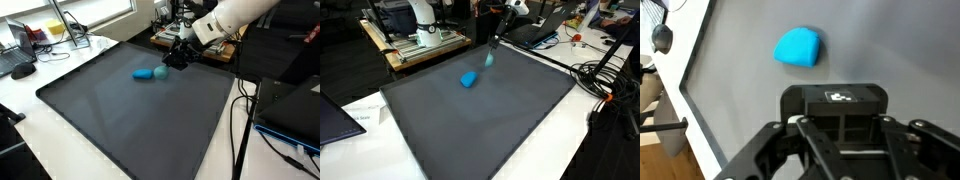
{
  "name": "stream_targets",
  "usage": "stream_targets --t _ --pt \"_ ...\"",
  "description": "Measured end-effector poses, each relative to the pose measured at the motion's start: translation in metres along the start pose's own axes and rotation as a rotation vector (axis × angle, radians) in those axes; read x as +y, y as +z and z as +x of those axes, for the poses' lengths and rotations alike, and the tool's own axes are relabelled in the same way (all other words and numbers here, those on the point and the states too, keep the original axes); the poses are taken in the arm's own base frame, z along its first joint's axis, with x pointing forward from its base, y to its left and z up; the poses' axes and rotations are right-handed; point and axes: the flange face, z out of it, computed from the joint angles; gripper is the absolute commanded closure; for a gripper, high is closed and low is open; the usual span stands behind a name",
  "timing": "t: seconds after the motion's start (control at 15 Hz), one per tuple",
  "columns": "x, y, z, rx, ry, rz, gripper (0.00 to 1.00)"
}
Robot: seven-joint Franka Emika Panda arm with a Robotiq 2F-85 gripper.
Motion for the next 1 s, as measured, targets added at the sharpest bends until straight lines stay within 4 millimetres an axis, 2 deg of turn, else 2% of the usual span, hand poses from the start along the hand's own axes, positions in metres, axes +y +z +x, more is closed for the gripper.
stream_targets --t 0.27,0.47,0.67,1.0 --pt "-0.014 -0.009 -0.003 0.005 -0.013 -0.018 0.78" --pt "-0.010 -0.010 -0.002 0.003 -0.006 -0.009 0.78" --pt "0.016 -0.009 0.000 -0.006 0.006 0.042 0.78" --pt "0.089 0.001 0.007 0.007 -0.021 0.219 0.78"
